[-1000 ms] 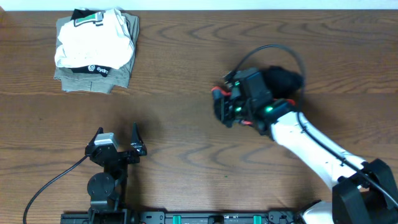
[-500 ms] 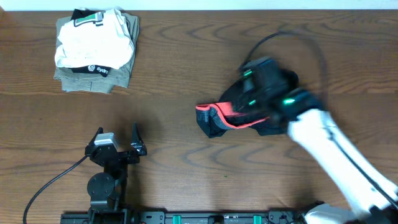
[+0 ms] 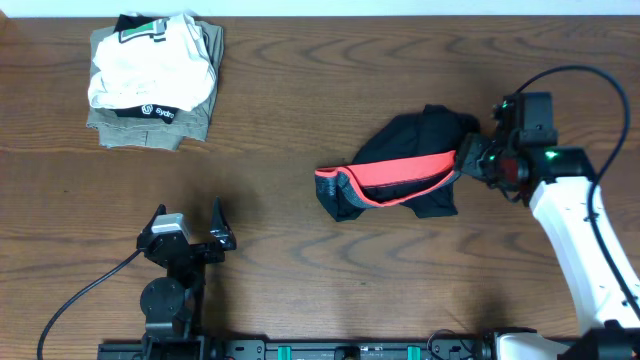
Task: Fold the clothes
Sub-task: 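Lift and drag the black garment leftward to the table center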
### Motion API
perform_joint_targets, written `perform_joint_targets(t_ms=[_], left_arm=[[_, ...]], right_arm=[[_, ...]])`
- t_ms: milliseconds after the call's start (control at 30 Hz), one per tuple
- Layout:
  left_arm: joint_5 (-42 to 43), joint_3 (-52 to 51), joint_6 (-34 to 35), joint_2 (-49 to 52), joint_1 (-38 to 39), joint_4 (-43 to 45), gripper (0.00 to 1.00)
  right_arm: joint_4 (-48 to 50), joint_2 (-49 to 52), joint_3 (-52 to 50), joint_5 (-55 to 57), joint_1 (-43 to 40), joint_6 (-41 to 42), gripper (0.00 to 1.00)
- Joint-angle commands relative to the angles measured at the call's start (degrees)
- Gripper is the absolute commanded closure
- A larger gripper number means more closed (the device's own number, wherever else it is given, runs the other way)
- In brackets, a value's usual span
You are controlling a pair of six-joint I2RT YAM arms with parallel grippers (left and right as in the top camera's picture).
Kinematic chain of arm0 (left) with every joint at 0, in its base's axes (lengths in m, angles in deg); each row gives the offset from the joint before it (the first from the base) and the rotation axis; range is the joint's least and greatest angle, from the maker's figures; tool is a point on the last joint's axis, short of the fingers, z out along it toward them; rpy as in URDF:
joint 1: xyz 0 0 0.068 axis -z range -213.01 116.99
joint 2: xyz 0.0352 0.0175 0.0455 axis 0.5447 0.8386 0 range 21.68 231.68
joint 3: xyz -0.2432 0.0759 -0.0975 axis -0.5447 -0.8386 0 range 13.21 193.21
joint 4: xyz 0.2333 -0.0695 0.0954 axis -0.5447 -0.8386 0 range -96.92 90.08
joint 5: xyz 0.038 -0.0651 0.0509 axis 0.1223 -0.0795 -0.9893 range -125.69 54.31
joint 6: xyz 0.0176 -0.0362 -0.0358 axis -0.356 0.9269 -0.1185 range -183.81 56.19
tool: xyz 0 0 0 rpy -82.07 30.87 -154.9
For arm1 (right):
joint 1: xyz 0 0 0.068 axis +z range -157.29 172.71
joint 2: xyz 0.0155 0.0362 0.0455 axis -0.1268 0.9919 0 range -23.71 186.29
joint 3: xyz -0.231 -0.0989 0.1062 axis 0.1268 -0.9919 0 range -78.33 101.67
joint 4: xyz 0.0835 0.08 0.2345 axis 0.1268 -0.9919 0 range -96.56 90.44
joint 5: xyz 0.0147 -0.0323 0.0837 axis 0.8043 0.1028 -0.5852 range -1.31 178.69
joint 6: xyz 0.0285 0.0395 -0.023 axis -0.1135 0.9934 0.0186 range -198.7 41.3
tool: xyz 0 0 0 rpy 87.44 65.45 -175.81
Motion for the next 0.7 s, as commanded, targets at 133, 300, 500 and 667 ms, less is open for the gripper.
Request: perform_joint_targets(t_ms=[133,300,500,667], left_arm=[[-1.09,-1.20,-0.96,-0.37,-0.20,-2.03,0.02],[-1.09,-1.20,-0.96,-0.37,-0.20,-2.03,0.02],[-1.09,-1.20,-0.96,-0.37,-0.20,-2.03,0.02],[-1.09,-1.20,-0.96,-0.37,-0.20,-2.03,0.02]], right_arm=[[6.51,5.57,-4.74,-2.93,-0.09,3.48,0.42],[9.53,10.97,-4.79,-3.10,0.11,3.67,0.43],[11.89,16.13,-4.79,-3.08,0.11,4.52,0.65],[12.83,16.04,-4.59,-3.08,0.11,4.52,0.97]])
